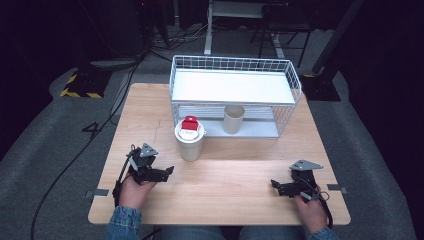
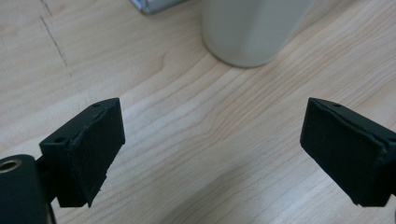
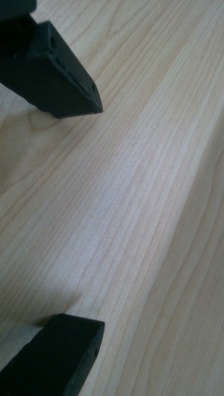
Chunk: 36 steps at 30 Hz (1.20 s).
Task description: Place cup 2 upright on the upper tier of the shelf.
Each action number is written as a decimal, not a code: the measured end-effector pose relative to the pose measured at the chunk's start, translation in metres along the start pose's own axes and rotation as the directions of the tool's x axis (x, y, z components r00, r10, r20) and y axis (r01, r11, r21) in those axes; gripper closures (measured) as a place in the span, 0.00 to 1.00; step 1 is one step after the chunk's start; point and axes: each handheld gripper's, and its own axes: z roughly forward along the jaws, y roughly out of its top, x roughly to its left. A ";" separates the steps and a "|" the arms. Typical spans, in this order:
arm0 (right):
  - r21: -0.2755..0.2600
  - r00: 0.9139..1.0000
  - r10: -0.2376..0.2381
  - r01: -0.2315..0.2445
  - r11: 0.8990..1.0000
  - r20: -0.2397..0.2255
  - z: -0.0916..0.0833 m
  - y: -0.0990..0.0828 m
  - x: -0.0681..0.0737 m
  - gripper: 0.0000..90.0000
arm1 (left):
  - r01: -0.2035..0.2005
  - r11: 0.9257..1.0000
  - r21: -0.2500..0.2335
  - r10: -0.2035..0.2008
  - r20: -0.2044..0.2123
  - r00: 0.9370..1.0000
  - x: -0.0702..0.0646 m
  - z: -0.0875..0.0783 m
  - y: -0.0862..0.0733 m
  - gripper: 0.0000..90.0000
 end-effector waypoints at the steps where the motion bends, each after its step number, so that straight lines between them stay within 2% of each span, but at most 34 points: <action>1: 0.000 1.000 0.000 0.000 1.000 0.000 0.000 0.000 0.000 0.00 | -0.002 1.000 -0.023 0.002 0.008 1.000 -0.001 -0.002 0.001 0.08; 3: 0.000 1.000 0.000 0.000 1.000 0.000 0.000 0.000 0.000 0.00 | -0.010 0.999 -0.054 0.011 0.027 1.000 -0.003 -0.006 0.005 0.08; 9: 0.000 1.000 0.000 0.000 1.000 0.000 0.000 0.000 0.000 0.00 | -0.046 0.991 -0.128 0.050 0.031 0.998 -0.012 -0.014 0.014 0.08; 14: 0.000 1.000 0.000 0.000 1.000 0.000 0.000 0.000 0.000 0.00 | -0.043 0.981 -0.188 0.054 0.056 0.997 -0.015 -0.015 0.020 0.08; 17: 0.000 1.000 0.000 0.000 1.000 0.000 0.000 0.000 0.000 0.00 | -0.084 0.976 -0.202 0.095 0.047 0.994 -0.019 -0.012 0.024 0.07; 19: 0.000 1.000 0.000 0.000 1.000 0.000 0.000 0.000 0.000 0.00 | -0.104 0.972 -0.213 0.120 0.063 0.991 -0.021 -0.008 0.026 0.06; 20: 0.000 1.000 0.000 0.000 1.000 0.000 0.000 0.000 0.000 0.00 | -0.091 0.971 -0.223 0.111 0.081 0.991 -0.023 -0.006 0.027 0.05; 22: 0.000 1.000 0.000 0.000 1.000 0.000 0.000 0.000 0.000 0.00 | -0.086 0.968 -0.234 0.109 0.089 0.990 -0.024 -0.003 0.029 0.04; 28: 0.000 1.000 0.000 0.000 1.000 0.000 0.000 0.000 0.000 0.00 | -0.036 0.964 -0.263 0.063 0.096 0.993 -0.019 0.011 0.032 0.02; 32: 0.000 1.000 0.000 0.000 1.000 0.000 0.000 0.000 0.000 0.00 | -0.054 0.961 -0.273 0.083 0.099 0.992 -0.014 0.022 0.032 0.00; 33: 0.000 1.000 0.000 0.000 1.000 0.000 0.000 0.000 0.000 0.00 | -0.046 0.961 -0.274 0.079 0.110 0.991 -0.013 0.024 0.031 0.00; 36: 0.000 1.000 0.000 0.000 1.000 0.000 0.000 0.000 0.000 0.00 | -0.033 0.955 -0.296 0.076 0.136 0.988 -0.011 0.031 0.032 0.00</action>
